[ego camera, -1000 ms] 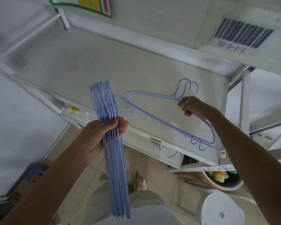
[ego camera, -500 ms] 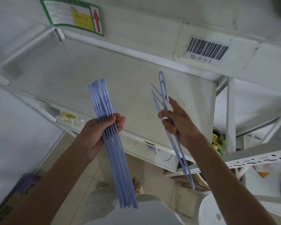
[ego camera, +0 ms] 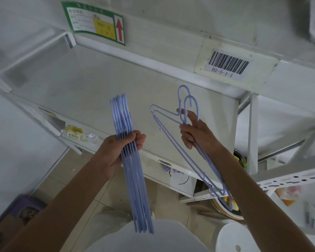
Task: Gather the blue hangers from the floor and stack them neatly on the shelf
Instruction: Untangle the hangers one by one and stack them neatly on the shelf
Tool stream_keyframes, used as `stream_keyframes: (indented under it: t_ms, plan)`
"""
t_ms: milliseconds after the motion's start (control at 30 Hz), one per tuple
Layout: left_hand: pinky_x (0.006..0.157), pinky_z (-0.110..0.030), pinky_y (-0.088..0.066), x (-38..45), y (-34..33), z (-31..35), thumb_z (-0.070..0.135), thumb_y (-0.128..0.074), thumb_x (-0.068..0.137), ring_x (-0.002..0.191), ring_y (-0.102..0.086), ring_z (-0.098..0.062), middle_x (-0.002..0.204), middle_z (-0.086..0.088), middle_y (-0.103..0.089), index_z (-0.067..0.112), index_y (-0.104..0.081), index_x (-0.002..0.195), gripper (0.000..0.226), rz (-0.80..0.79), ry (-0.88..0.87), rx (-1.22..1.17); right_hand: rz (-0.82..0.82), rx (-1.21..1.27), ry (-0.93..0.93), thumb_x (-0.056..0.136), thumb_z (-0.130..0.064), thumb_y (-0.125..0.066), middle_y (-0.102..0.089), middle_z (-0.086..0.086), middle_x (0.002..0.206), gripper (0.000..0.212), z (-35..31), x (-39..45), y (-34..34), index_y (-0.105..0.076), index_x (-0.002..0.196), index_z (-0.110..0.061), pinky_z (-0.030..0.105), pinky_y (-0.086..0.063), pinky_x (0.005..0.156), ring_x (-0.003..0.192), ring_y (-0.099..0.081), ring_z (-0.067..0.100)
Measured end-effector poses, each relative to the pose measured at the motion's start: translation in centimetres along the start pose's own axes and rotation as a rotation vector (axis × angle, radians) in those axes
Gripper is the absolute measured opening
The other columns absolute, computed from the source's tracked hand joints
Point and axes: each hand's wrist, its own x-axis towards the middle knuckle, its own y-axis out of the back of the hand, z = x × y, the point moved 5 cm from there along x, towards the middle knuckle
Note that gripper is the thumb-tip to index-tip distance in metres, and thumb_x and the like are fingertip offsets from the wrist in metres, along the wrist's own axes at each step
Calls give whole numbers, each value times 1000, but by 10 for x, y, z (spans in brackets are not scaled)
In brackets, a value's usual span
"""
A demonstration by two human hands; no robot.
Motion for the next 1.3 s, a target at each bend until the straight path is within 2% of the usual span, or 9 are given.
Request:
stream_keyframes:
  t_ms: [133,400,567,767,833,900,1067,1167,1300]
  plan:
    - [76,-29,-63,-1,7,-6,14,-69,84,89,-79,-22,109,-20,-78,-3,-69,112,33,10,9,-11,10,123,-78,89,-16,-64,-35,5,64,24,6,5,-23,-49,109,-19,24,-34,39,42,-33,17]
    - [76,-27,-62,-4,11,0,13,-66,85,88,-79,-20,104,-17,-79,-2,-68,111,30,20,-17,0,45,-58,-141,104,-13,-60,-61,8,71,4,2,8,-33,-62,102,-10,29,-49,51,51,-58,20]
    - [77,-27,-63,-5,13,0,12,-66,85,89,-79,-20,105,-18,-79,-2,-69,108,27,39,-21,-6,126,-91,-165,95,-24,-74,-65,8,85,17,-4,12,-22,-66,102,-11,33,-55,66,73,-67,22]
    - [75,-27,-63,-1,10,-3,8,-64,91,89,-79,-21,105,-18,-79,-2,-70,107,20,58,-16,5,359,-413,-44,85,-50,-80,-51,-8,69,47,-6,16,-4,-57,94,-10,24,-43,64,60,-49,9]
    - [74,-26,-63,2,9,0,4,-58,98,89,-79,-20,104,-17,-79,-2,-70,107,16,70,-7,13,365,-474,42,88,-50,-77,-49,-13,62,46,-11,18,-2,-44,80,-18,17,-42,58,53,-47,1]
    - [74,-26,-63,5,8,9,3,-56,99,86,-79,-19,102,-15,-80,-1,-70,106,16,79,-19,23,396,-651,22,86,-69,-68,-53,-11,67,47,-15,19,2,-53,80,-24,25,-45,64,59,-52,4]
    - [73,-24,-63,7,0,39,12,-60,91,84,-79,-14,98,-8,-81,2,-68,108,21,23,-15,-18,353,-768,-64,76,-94,-42,-73,6,78,95,-17,25,17,-69,91,-4,33,-54,72,70,-64,15]
    - [73,-22,-61,3,-4,64,14,-62,87,82,-77,-11,94,-4,-80,4,-69,107,23,-48,5,67,308,-707,-41,73,-96,-37,-74,-9,84,90,-19,27,25,-72,88,-14,48,-54,98,95,-71,21]
    - [72,-21,-62,-1,2,102,14,-62,85,75,-75,-10,87,-3,-78,10,-82,87,20,-103,21,253,315,-629,11,67,-103,-33,-70,-12,73,83,-29,31,38,-78,79,-35,47,-53,98,92,-70,20]
